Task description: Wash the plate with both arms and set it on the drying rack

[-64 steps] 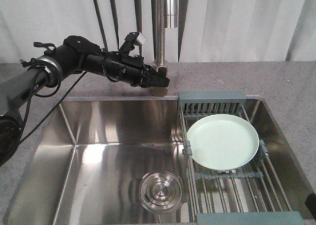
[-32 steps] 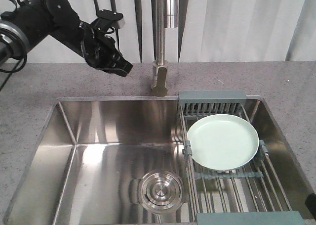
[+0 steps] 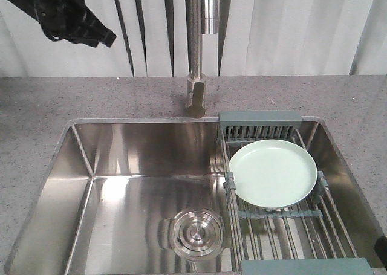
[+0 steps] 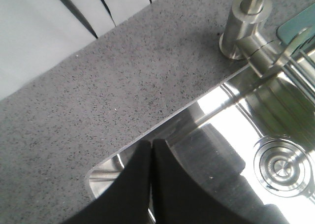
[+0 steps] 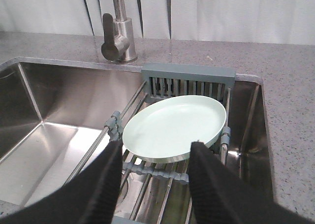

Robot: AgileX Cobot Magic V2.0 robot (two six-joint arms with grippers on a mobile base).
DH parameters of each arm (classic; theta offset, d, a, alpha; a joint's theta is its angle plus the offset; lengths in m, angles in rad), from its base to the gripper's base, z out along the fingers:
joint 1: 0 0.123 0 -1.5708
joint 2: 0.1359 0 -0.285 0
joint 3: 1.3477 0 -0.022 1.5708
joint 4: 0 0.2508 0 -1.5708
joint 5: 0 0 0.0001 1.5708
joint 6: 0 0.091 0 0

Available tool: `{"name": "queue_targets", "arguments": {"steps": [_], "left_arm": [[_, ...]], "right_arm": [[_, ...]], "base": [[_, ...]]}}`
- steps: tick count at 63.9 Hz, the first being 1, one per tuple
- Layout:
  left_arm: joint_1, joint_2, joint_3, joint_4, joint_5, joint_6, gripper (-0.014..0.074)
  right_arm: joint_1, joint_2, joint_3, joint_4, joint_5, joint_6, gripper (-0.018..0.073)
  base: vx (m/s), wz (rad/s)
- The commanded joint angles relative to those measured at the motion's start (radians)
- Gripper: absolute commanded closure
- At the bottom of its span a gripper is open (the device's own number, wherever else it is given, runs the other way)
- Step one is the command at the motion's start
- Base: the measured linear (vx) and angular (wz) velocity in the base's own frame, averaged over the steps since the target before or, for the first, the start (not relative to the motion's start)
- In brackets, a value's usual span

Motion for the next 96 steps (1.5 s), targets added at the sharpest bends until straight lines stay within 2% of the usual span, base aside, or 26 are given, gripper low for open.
{"name": "queue_targets", "arguments": {"steps": [1, 10, 19, 41, 63, 83, 96], "left_arm": [[-0.002, -0.114, -0.032, 0.012, -0.026, -0.012, 0.0603], [-0.002, -0.182, -0.015, 0.056, -0.007, -0.015, 0.0603], [-0.002, -0.291, 0.108, 0.059, -0.038, -0.015, 0.0603], [-0.002, -0.708, 0.720, 0.059, -0.335, -0.015, 0.0602], [-0.002, -1.164, 1.236, 0.059, -0.513, -0.015, 0.0602], [-0.002, -1.582, 1.549, 0.055, -0.529, -0.033, 0.0602], [-0.002, -1.759, 1.719, 0.055, -0.555, -0.057, 0.0602]], "right_arm": [[-0.003, 0.011, -0.025, 0.000, -0.074, -0.013, 0.0248], [-0.003, 0.011, -0.025, 0.000, -0.074, -0.013, 0.0248], [-0.003, 0.011, -0.025, 0.000, -0.074, -0.013, 0.0248], [-0.003, 0.011, -0.025, 0.000, -0.074, -0.013, 0.0248], [-0.003, 0.011, -0.025, 0.000, -0.074, -0.013, 0.0248], [-0.003, 0.011, -0.025, 0.000, -0.074, -0.013, 0.0248], [-0.003, 0.011, -0.025, 0.000, -0.074, -0.013, 0.0248]], "base": [[0.00, 0.00], [0.00, 0.00], [0.00, 0.00], [0.00, 0.00], [0.00, 0.00], [0.00, 0.00], [0.00, 0.00]]}}
